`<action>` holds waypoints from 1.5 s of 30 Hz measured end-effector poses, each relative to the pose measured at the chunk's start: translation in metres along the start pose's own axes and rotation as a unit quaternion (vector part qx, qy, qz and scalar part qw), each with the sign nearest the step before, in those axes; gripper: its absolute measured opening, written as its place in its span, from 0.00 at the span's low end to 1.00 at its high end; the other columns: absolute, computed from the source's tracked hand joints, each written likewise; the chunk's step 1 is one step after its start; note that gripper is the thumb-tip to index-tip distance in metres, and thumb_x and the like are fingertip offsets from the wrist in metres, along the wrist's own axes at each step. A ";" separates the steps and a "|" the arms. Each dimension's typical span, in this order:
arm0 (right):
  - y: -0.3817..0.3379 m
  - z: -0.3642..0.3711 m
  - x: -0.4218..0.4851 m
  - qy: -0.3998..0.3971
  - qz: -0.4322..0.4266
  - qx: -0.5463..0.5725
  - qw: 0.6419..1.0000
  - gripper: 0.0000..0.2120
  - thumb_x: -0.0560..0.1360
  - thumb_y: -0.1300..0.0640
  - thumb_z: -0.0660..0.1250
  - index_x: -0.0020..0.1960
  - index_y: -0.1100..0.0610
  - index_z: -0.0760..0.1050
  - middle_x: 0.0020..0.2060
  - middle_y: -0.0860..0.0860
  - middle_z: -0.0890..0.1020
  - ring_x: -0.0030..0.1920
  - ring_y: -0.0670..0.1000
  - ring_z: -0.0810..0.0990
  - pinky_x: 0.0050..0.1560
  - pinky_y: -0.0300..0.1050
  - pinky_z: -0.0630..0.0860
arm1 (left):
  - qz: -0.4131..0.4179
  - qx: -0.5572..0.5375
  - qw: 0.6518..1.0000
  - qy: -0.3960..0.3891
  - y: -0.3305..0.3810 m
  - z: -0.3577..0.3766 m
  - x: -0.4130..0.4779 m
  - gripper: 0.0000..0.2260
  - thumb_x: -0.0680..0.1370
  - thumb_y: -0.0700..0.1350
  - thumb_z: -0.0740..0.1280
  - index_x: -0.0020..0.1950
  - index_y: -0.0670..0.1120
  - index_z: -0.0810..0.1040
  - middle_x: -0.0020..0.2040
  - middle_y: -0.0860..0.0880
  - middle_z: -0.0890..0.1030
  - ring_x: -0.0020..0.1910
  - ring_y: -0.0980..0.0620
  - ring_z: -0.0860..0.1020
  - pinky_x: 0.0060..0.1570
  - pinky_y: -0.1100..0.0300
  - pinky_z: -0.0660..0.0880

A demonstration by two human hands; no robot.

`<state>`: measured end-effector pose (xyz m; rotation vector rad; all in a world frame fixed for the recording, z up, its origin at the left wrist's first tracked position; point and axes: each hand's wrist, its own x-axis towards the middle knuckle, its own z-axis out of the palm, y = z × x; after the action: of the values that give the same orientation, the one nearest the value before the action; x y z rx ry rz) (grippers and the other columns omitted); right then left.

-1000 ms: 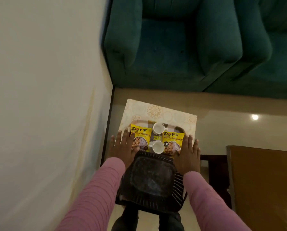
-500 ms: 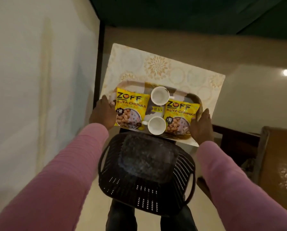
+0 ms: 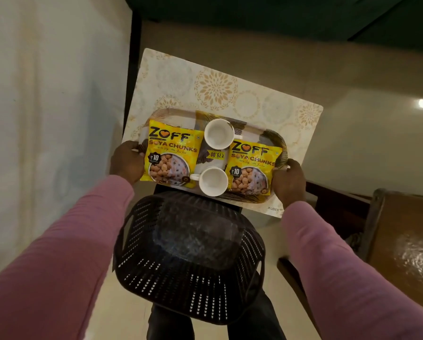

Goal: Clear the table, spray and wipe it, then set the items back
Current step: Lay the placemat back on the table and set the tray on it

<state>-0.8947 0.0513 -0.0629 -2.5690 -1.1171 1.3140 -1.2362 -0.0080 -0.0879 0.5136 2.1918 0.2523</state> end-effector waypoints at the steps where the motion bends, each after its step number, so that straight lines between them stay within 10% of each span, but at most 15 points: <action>1: -0.001 -0.003 0.001 -0.001 -0.003 0.009 1.000 0.18 0.74 0.59 0.61 0.63 0.58 0.74 0.56 0.58 0.79 0.55 0.60 0.77 0.53 0.48 0.72 | -0.003 -0.017 1.000 0.003 0.000 0.000 0.001 0.17 0.73 0.41 0.63 0.61 0.44 0.78 0.58 0.40 0.80 0.55 0.37 0.79 0.55 0.38 0.77; 22: -0.042 -0.187 -0.149 0.045 -0.071 0.056 0.995 0.20 0.72 0.54 0.57 0.61 0.59 0.75 0.56 0.63 0.77 0.55 0.64 0.76 0.52 0.49 0.71 | 0.072 -0.050 0.996 0.032 0.071 -0.084 -0.186 0.12 0.74 0.40 0.64 0.55 0.43 0.81 0.54 0.40 0.82 0.52 0.38 0.80 0.54 0.41 0.78; 45: 0.160 -0.258 -0.376 0.110 -0.046 0.117 0.986 0.18 0.75 0.61 0.62 0.65 0.60 0.73 0.61 0.60 0.77 0.59 0.62 0.76 0.59 0.51 0.71 | 0.194 0.047 0.980 -0.019 -0.034 -0.112 -0.436 0.11 0.81 0.43 0.62 0.58 0.39 0.80 0.55 0.43 0.80 0.51 0.44 0.76 0.52 0.57 0.71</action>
<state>-0.7584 -0.2307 0.3045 -2.3901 -0.9668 1.0411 -1.0914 -0.2324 0.2757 0.9929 2.0584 0.3448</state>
